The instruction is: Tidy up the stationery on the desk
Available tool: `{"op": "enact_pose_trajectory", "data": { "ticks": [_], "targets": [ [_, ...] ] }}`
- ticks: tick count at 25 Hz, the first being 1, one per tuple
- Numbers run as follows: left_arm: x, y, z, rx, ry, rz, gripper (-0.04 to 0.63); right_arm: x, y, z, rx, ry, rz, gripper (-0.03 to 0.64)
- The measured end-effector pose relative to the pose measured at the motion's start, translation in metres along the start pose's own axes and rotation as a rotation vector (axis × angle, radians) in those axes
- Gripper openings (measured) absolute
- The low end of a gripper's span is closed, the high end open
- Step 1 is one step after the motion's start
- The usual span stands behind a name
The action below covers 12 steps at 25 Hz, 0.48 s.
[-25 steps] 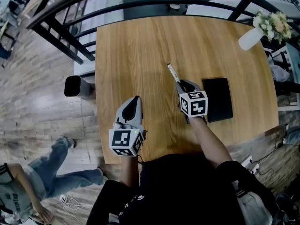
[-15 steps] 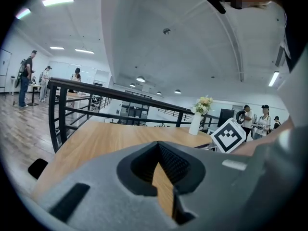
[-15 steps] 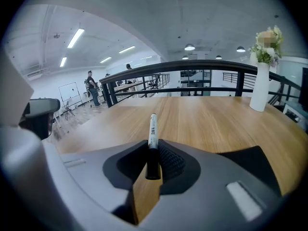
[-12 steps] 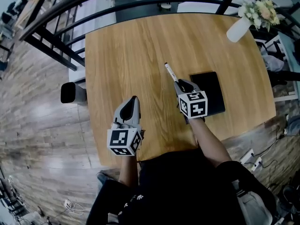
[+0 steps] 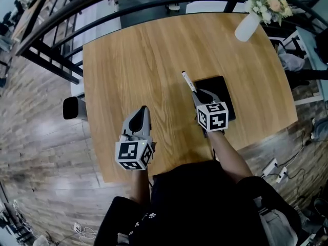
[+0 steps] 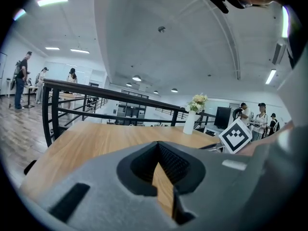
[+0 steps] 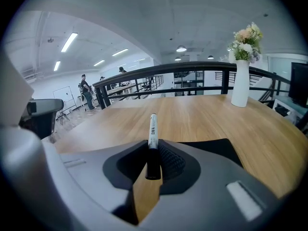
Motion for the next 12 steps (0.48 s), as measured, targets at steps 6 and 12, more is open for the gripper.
{"op": "enact_pose_trajectory", "data": {
  "ticks": [6,12],
  "targets": [
    [0.001,-0.023,-0.011,-0.014,0.012,-0.017,-0.006,-0.009,-0.029,0.015,-0.021,-0.006,-0.029,0.078],
    [0.004,-0.048,-0.021,-0.028,0.023,-0.038,-0.006,-0.018,-0.059,0.031,-0.043,-0.01,-0.059,0.078]
  ]
}}
Point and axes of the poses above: the fingertips, and each gripper's own axes: z backward along the fingers, y to its left, x out of its top, the point moved 2 cm from there along z, backward along the fingers, and after that the axes turned 10 degrees about y, right-handed, at the moved point
